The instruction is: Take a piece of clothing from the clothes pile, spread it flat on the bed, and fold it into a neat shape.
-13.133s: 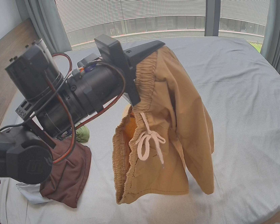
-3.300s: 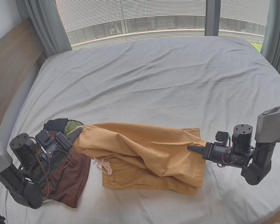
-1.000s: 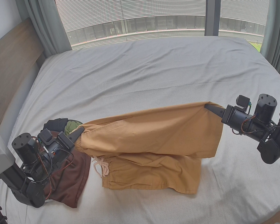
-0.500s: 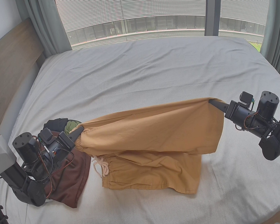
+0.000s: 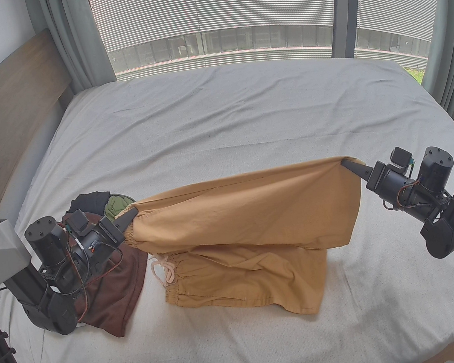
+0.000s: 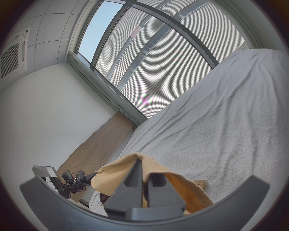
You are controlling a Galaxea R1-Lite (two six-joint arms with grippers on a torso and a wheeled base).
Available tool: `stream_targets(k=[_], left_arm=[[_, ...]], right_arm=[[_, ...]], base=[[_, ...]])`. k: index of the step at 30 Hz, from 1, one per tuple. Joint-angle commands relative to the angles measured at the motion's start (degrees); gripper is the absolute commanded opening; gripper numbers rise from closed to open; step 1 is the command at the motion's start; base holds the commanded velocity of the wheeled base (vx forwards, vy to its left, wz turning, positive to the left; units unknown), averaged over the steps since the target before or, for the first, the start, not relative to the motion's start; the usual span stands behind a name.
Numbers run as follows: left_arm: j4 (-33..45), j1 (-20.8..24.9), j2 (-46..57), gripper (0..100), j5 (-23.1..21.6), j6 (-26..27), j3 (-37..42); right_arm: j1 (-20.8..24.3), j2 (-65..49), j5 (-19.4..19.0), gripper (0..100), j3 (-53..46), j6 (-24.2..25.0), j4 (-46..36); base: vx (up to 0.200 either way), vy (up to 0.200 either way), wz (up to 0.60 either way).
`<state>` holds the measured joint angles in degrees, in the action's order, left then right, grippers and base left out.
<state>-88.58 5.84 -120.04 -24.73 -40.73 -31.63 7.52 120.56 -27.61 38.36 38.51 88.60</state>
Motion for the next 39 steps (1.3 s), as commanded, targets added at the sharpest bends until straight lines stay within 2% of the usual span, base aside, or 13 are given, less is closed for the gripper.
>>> stream_targets(k=[1,11,39], left_arm=[[0.0,0.1,0.0,0,0.0,-0.1,-0.1],[0.0,-0.2,2.0,0,3.8,-0.2,-3.1],[0.0,-0.1,-6.2,0,5.3,-0.1,-15.3]], right_arm=[[0.0,0.2,0.0,0,0.0,0.0,0.1],[0.7,0.4,0.2,0,3.6,-0.3,-0.2],[0.0,16.3,-0.1,0,25.6,-0.4,-0.7]], base=[[0.000,0.000,0.00],[0.000,0.000,0.00],[0.000,0.000,0.00]])
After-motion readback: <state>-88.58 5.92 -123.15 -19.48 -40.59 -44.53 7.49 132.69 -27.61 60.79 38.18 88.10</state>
